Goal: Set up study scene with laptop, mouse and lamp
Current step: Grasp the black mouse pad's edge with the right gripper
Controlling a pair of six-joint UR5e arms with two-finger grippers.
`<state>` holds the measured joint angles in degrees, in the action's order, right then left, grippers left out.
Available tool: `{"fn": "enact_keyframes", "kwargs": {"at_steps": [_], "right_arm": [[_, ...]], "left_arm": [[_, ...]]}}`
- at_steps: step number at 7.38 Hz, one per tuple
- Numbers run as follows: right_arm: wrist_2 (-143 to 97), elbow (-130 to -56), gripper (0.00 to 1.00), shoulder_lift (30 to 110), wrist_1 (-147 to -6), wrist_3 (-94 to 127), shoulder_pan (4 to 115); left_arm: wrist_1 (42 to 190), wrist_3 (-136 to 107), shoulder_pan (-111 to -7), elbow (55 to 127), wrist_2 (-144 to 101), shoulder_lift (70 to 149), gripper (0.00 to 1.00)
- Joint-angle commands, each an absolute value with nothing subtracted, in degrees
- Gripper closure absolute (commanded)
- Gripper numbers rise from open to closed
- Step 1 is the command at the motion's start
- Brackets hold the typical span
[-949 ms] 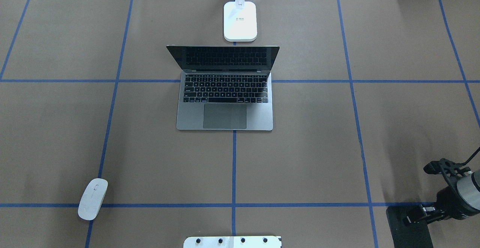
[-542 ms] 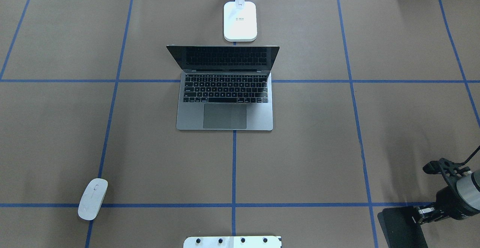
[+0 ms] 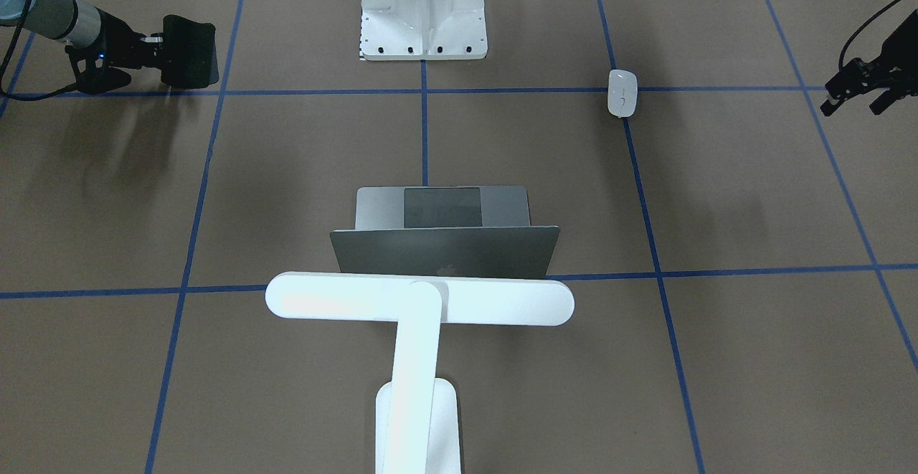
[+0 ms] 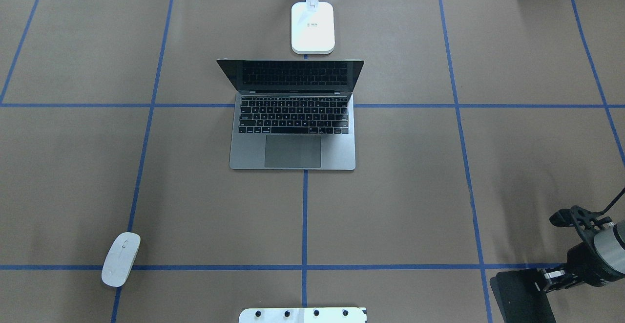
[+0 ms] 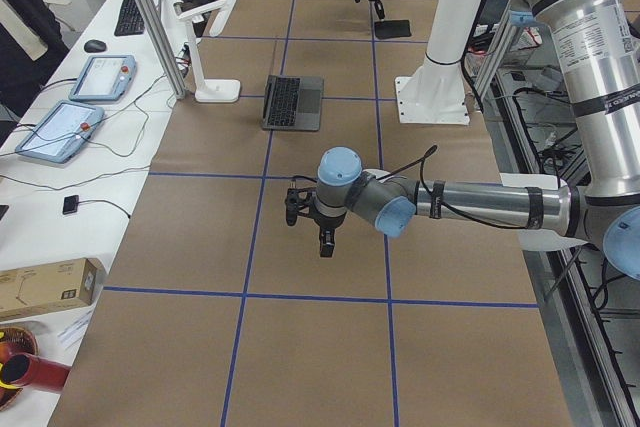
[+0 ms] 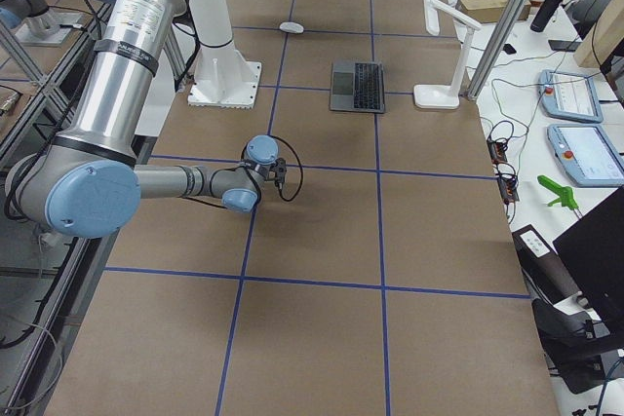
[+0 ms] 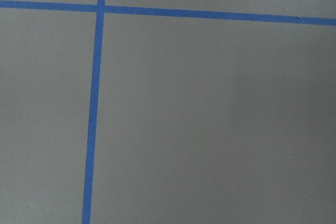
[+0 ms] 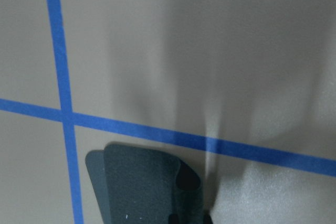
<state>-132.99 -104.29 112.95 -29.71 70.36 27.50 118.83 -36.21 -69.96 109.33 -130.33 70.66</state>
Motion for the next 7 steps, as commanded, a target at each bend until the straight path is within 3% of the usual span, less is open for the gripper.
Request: {"fn": "enact_keyframes", "kwargs": {"at_steps": [1,7], "right_arm": [[-133.9,-104.6,0.76,111.3,-29.7,73.1,27.4],[-137.4,-104.7,0.82,108.5,-29.9,74.3,30.2]], "left_arm": [[118.8,-36.2,-70.0,109.4,-130.4,70.7,0.0],[118.7,-36.1,-70.0,109.7,-130.8,70.7,0.0]]}}
